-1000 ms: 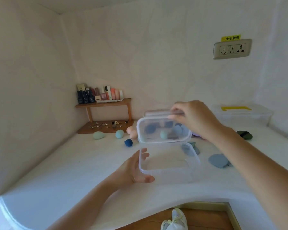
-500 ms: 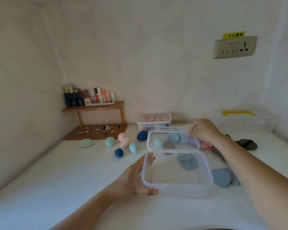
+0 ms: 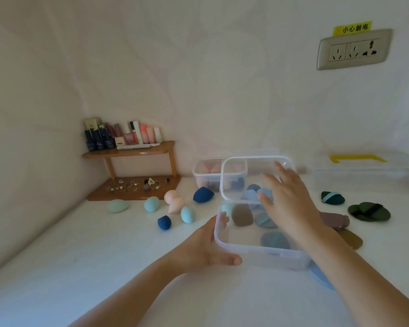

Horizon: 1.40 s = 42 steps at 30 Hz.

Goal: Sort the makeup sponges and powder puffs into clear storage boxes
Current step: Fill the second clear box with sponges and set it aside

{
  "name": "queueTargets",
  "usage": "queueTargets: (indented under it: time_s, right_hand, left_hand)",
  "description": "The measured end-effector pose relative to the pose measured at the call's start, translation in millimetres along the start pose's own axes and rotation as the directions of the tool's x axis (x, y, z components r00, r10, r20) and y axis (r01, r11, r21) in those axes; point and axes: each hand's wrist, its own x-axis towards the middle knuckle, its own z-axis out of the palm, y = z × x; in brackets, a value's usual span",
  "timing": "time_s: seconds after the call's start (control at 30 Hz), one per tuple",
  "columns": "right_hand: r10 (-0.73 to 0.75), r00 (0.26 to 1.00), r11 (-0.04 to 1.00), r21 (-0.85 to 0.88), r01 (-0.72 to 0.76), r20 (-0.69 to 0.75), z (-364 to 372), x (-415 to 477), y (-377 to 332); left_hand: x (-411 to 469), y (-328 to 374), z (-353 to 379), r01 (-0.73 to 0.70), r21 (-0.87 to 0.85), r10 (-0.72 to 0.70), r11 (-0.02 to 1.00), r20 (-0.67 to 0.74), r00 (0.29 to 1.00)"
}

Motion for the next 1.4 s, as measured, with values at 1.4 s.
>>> queueTargets:
  time_s: [1.4]
  right_hand:
    - [-0.263, 0.925, 0.858, 0.505, 0.095, 0.274, -2.5, -5.6, -22.6]
  left_hand:
    - [-10.5, 31.8, -17.3, -0.176, 0.126, 0.211, 0.976, -0.382, 0.900]
